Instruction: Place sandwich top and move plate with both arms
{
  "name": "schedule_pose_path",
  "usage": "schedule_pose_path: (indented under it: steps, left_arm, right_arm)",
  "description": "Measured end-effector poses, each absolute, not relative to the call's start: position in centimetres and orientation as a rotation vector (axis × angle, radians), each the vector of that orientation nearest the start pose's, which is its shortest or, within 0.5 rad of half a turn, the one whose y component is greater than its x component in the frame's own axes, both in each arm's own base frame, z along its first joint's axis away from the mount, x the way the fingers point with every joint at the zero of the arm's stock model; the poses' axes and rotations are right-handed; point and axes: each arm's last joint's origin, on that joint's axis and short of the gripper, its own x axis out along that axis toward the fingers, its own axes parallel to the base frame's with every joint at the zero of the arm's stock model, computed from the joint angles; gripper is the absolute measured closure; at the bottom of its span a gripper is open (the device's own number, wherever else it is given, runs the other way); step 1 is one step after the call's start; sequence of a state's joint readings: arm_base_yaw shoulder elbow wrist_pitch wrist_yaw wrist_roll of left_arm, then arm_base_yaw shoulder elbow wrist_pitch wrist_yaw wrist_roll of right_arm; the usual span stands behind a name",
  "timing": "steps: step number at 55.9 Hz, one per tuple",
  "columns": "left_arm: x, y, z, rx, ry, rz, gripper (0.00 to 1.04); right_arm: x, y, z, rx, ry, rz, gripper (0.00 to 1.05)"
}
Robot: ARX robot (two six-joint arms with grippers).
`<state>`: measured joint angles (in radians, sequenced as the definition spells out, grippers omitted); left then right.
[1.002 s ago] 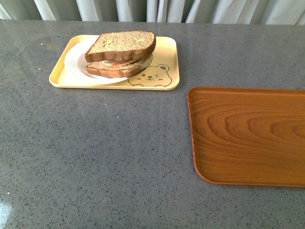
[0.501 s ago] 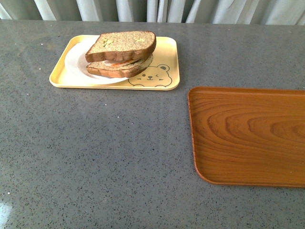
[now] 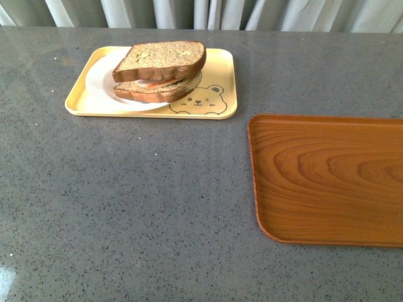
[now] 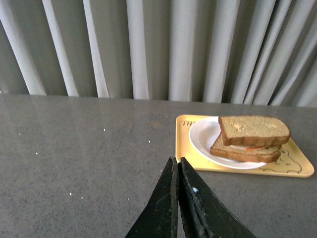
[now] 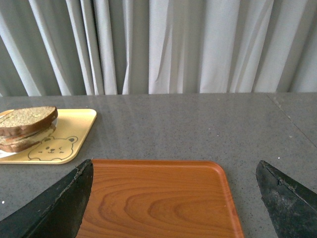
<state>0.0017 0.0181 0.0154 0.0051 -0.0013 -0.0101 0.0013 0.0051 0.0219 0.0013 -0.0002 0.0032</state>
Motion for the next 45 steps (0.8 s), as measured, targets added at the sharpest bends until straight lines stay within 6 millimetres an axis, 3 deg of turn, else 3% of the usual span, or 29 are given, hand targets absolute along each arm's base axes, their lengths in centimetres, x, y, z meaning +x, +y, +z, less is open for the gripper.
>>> schedule_pose_path:
  steps: [9, 22, 26, 38, 41, 45]
  left_arm:
    - [9.78, 0.02, 16.75, -0.010, 0.001, 0.002, 1.03]
    - [9.78, 0.02, 16.75, -0.010, 0.001, 0.002, 0.65]
    - [9.77, 0.02, 16.76, -0.010, 0.000, 0.002, 0.48]
    - [9.77, 0.02, 16.76, -0.010, 0.000, 0.002, 0.14]
    - [9.77, 0.02, 16.76, -0.010, 0.000, 0.002, 0.08]
    - [9.77, 0.02, 16.76, -0.008, 0.000, 0.002, 0.09]
  right_arm:
    - [9.66, 0.02, 17.07, 0.004, -0.018, 0.002, 0.09]
    - [9.66, 0.02, 17.07, 0.003, -0.018, 0.002, 0.09]
    - [9.66, 0.01, 17.07, 0.003, -0.018, 0.002, 0.09]
    - [9.66, 0.01, 17.07, 0.003, -0.018, 0.002, 0.09]
    - [9.66, 0.01, 17.07, 0.004, -0.018, 0.002, 0.09]
    - [9.66, 0.01, 17.07, 0.004, -0.018, 0.002, 0.09]
